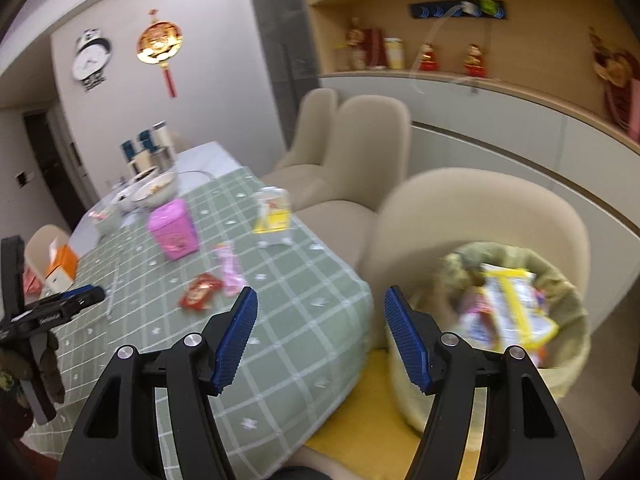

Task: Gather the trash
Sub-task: 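Move both tools back to the red bag and pink stick wrapper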

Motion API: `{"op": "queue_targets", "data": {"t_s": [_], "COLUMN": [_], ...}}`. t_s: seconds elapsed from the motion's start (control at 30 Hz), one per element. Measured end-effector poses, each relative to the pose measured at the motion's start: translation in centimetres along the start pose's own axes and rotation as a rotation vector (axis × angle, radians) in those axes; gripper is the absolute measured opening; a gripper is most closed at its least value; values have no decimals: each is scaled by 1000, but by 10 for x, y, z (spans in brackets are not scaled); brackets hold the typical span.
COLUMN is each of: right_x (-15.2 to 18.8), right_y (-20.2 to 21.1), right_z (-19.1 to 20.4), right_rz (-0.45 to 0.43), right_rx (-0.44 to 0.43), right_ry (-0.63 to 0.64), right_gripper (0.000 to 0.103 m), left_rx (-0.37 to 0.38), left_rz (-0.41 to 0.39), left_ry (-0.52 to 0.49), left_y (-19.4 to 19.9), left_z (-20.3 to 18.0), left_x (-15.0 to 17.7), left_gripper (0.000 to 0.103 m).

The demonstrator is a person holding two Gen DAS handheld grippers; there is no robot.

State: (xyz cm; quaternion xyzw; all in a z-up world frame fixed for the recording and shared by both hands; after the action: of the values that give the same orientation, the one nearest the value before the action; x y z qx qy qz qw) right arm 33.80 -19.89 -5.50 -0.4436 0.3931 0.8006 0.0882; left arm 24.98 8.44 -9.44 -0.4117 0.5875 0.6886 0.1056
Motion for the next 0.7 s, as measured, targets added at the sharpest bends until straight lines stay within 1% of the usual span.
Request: {"op": "queue_targets", "data": {"t_s": [0.07, 0.13, 0.23, 0.33, 0.47, 0.6, 0.63, 0.67, 0.7], "right_x": [5, 11, 19, 27, 37, 39, 39, 38, 37], "right_y": [-7, -15, -27, -36, -52, -77, -86, -96, -109], "right_z": [9, 12, 10, 6, 5, 6, 7, 10, 13], "right_rz": [2, 4, 19, 34, 89, 125, 136, 149, 170], "right_rx": [-1, 0, 6, 19, 27, -5, -18, -32, -53], "right_ry": [11, 1, -26, -34, -17, -18, -15, -10, 0], "right_gripper": [62, 62, 62, 62, 62, 62, 61, 52, 48], "left_rx": [16, 51, 93, 123, 116, 59, 55, 53, 49], "left_rz": [15, 28, 25, 33, 68, 111, 120, 122, 122], "left_ry": [-5, -32, -91, -111, -84, -41, -32, -25, -24], "left_y": [-7, -16, -27, -43, -64, -79, -80, -80, -80], "left_z": [0, -9, -28, -42, -45, -32, -29, -25, -22], "left_x": [3, 4, 4, 1, 0, 2, 4, 4, 5], "left_gripper": [62, 62, 62, 62, 62, 62, 62, 62, 62]}}
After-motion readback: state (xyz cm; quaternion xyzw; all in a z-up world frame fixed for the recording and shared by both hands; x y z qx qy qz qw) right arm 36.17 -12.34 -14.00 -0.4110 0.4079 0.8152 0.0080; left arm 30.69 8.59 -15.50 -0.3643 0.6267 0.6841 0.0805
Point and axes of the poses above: each gripper's, at about its wrist camera, not at the fingertips, and y roughly against the way its jaws point, z to its left, x to its underside, the point moved 10 cm from there along -y, roughly the way its jaws point, and after that the axes turned 14 degrees about -x, right-handed, at the moved point
